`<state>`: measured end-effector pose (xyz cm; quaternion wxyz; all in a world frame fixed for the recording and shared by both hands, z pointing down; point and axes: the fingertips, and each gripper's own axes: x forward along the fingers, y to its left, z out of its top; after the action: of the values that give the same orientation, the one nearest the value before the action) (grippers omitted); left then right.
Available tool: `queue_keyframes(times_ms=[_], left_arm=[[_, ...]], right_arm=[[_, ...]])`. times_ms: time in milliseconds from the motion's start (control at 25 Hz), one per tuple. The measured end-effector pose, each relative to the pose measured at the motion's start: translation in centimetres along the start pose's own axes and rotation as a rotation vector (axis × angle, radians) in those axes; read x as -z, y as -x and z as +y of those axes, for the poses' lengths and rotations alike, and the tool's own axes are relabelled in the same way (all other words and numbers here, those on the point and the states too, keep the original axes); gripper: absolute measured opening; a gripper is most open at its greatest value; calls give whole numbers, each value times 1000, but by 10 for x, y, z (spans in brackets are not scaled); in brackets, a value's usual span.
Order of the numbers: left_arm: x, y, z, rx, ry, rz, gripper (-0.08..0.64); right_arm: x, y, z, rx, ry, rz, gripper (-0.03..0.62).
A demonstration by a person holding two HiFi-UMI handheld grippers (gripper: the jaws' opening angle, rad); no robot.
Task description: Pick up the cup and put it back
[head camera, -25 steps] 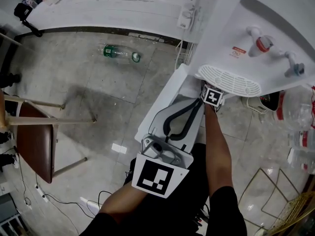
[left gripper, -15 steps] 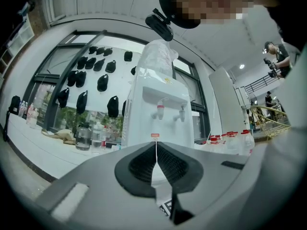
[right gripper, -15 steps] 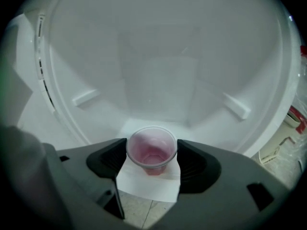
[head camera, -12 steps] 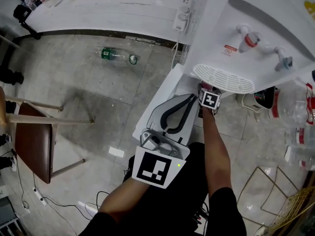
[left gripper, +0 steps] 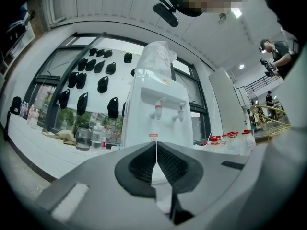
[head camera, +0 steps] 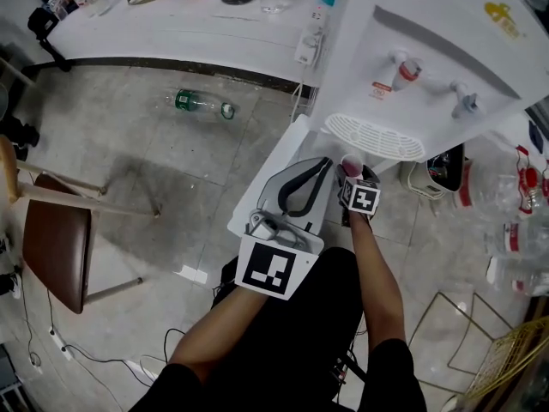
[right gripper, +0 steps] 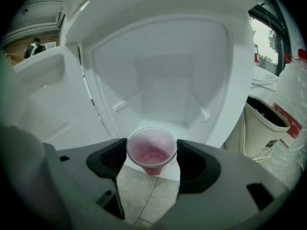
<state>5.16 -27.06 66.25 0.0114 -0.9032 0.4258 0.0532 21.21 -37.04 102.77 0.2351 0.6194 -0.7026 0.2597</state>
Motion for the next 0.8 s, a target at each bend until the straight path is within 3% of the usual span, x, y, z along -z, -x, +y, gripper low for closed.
queue_keyframes(times_ms=[520, 800], left_arm=[[-3, 0, -5, -40, -16, -6, 8], [-2, -3, -19, -12, -56, 14, 8]], right_arm=[[-10, 141, 46, -204, 10, -31, 314], [-31, 211, 57, -272, 52, -59, 313]])
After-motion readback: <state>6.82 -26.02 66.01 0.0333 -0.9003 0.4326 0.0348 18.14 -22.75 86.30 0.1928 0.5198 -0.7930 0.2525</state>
